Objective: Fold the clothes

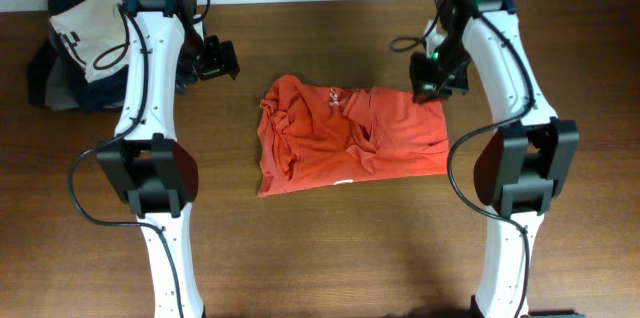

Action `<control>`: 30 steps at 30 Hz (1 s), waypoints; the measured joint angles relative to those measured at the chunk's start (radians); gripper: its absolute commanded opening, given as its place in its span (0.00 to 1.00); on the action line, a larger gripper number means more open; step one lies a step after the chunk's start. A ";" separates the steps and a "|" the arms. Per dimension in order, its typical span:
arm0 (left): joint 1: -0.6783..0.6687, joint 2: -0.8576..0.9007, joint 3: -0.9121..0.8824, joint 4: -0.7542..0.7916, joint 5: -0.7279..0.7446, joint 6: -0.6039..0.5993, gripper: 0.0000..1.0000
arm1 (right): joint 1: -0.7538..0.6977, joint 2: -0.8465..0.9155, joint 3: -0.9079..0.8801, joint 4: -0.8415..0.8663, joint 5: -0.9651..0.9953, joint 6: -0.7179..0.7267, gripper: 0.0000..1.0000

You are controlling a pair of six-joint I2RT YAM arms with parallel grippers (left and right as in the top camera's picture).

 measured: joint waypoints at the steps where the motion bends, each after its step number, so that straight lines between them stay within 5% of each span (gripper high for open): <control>1: 0.000 0.000 0.000 0.001 0.001 0.000 0.99 | 0.011 0.001 -0.080 0.054 -0.002 0.000 0.04; 5: 0.000 0.000 0.000 0.002 0.001 0.000 0.99 | 0.143 0.008 -0.311 0.193 -0.030 -0.002 0.04; 15: 0.000 0.000 0.000 0.002 0.001 0.000 0.99 | 0.310 0.008 -0.317 0.241 -0.159 0.002 0.04; 16: 0.000 0.000 0.000 0.002 0.000 0.000 0.99 | 0.319 0.008 -0.302 0.198 -0.188 0.013 0.09; 17: 0.000 0.000 0.000 0.002 0.001 0.000 0.99 | 0.321 0.012 -0.262 0.149 -0.200 0.018 0.45; 18: 0.000 0.000 0.000 0.002 0.001 0.000 0.99 | 0.315 0.018 -0.176 0.077 -0.184 0.020 0.99; 22: 0.001 0.000 -0.005 -0.019 0.073 0.041 0.99 | 0.150 0.011 0.188 -0.085 0.048 0.020 0.99; 30: 0.004 0.005 -0.414 0.245 0.505 0.324 0.99 | -0.267 0.010 0.209 -0.108 0.169 0.020 0.99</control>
